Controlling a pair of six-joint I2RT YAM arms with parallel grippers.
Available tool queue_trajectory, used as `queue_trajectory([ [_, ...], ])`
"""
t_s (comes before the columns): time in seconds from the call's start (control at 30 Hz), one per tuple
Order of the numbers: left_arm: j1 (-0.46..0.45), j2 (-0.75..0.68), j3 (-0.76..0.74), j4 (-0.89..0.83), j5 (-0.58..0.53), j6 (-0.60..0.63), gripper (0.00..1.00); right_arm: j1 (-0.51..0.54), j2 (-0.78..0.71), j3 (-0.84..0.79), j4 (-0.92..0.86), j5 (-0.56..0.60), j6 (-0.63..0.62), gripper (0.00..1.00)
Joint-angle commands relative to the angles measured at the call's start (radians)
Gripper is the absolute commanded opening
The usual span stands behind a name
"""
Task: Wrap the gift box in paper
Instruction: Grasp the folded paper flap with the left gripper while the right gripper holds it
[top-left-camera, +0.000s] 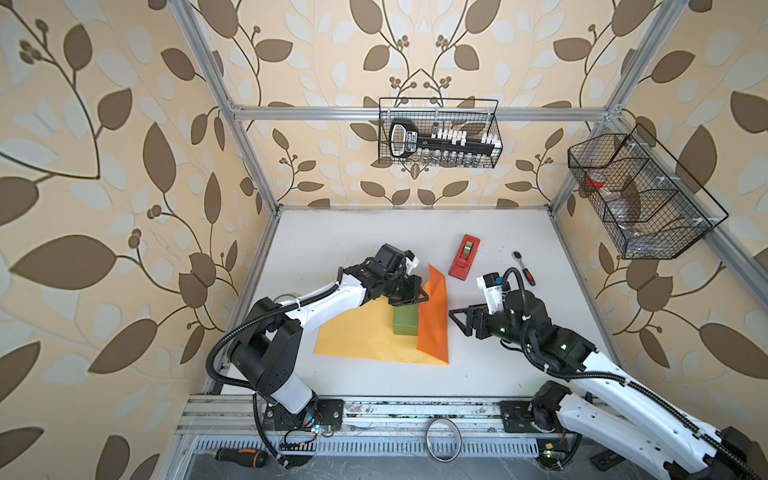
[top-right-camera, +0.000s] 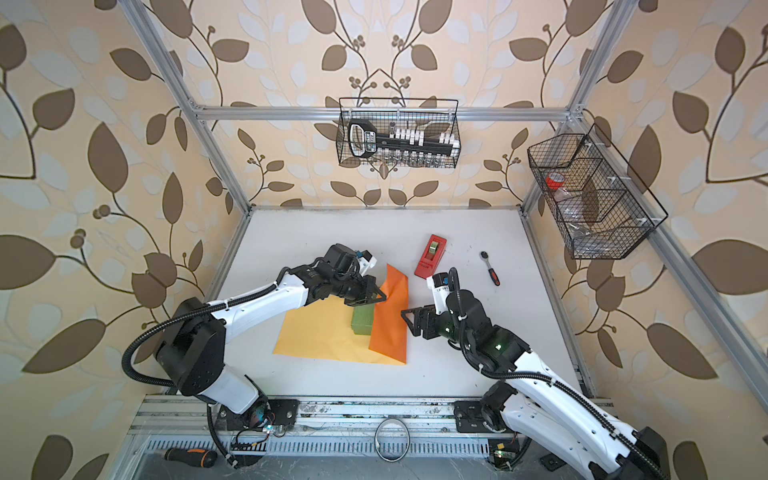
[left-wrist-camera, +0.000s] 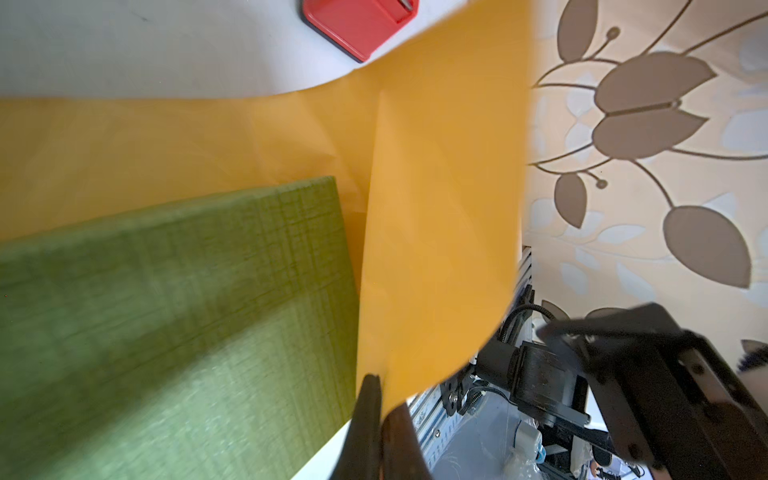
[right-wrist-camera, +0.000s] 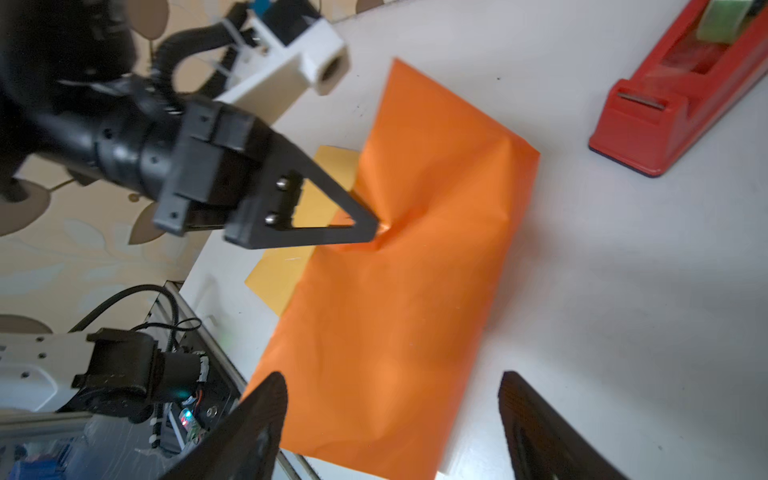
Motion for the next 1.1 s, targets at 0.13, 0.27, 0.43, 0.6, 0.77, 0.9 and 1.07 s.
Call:
queue_trajectory([
  [0.13, 0.089, -0.076, -0.078, 0.058, 0.062, 0.024, 0.00, -0.030, 0.132, 0.027, 0.054, -0.027, 0.043, 0.91],
  [0.27, 0.122, -0.090, -0.108, 0.074, 0.072, 0.019, 0.00, -0.029, 0.225, 0.052, 0.083, 0.003, 0.071, 0.95],
  [0.43, 0.144, -0.108, -0.136, 0.085, 0.075, 0.015, 0.00, -0.030, 0.344, 0.093, 0.109, -0.001, 0.088, 0.97],
  [0.6, 0.170, -0.110, -0.178, 0.108, 0.078, 0.006, 0.00, -0.029, 0.422, 0.129, 0.112, -0.012, 0.083, 0.98],
  [0.77, 0.198, -0.142, -0.199, 0.118, 0.082, 0.008, 0.00, -0.029, 0.477, 0.150, 0.125, -0.026, 0.090, 0.97],
  [0.9, 0.208, -0.143, -0.204, 0.123, 0.086, 0.006, 0.00, -0.029, 0.513, 0.160, 0.143, -0.050, 0.102, 0.97],
  [1.07, 0.230, -0.153, -0.215, 0.120, 0.078, 0.009, 0.00, -0.027, 0.538, 0.170, 0.152, -0.061, 0.101, 0.97],
])
